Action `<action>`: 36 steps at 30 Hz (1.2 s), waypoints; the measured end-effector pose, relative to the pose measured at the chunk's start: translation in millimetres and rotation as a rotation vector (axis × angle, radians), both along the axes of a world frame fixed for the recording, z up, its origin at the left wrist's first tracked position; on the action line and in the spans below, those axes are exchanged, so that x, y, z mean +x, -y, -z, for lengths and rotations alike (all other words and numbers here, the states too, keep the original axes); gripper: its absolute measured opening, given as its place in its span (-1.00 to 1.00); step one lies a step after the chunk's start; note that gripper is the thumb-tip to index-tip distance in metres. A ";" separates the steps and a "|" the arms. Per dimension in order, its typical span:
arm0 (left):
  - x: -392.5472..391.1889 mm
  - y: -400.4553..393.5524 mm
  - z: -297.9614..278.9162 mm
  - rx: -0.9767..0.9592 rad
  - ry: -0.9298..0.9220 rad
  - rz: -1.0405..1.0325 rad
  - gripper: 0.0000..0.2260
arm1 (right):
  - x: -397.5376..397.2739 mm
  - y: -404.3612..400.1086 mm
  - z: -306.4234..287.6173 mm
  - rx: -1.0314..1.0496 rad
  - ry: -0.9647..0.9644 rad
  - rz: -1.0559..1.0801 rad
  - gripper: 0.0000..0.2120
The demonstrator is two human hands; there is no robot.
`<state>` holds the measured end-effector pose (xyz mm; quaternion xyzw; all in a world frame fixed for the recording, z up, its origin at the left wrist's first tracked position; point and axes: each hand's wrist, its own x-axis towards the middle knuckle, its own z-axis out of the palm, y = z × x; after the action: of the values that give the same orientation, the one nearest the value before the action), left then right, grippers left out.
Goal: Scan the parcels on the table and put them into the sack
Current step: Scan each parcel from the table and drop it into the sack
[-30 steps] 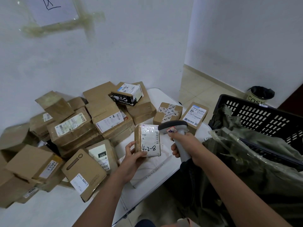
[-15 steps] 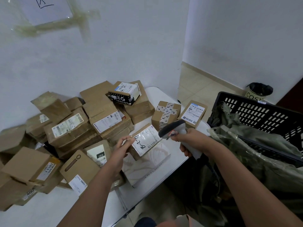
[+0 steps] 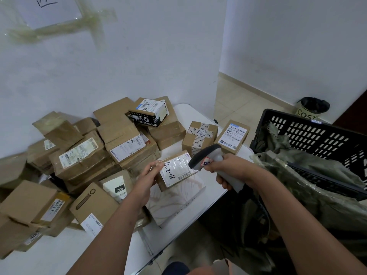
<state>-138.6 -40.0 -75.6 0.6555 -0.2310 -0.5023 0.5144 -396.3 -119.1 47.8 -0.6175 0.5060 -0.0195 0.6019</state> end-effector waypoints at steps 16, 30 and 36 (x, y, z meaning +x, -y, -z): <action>-2.8 7.4 0.7 -0.001 -0.030 -0.031 -0.75 | -1.4 4.2 -1.0 0.001 0.001 0.043 -0.69; -3.4 9.5 -0.1 0.016 -0.034 -0.005 -0.78 | -2.3 5.4 -1.7 0.007 0.030 0.040 -0.68; -7.9 7.1 -2.1 0.014 -0.034 0.035 -0.74 | -9.9 7.2 12.4 0.067 0.083 0.151 -0.72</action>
<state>-146.5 -47.1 -73.5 0.6461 -0.2302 -0.5241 0.5048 -406.3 -126.3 35.4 -0.5560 0.5261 -0.0734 0.6393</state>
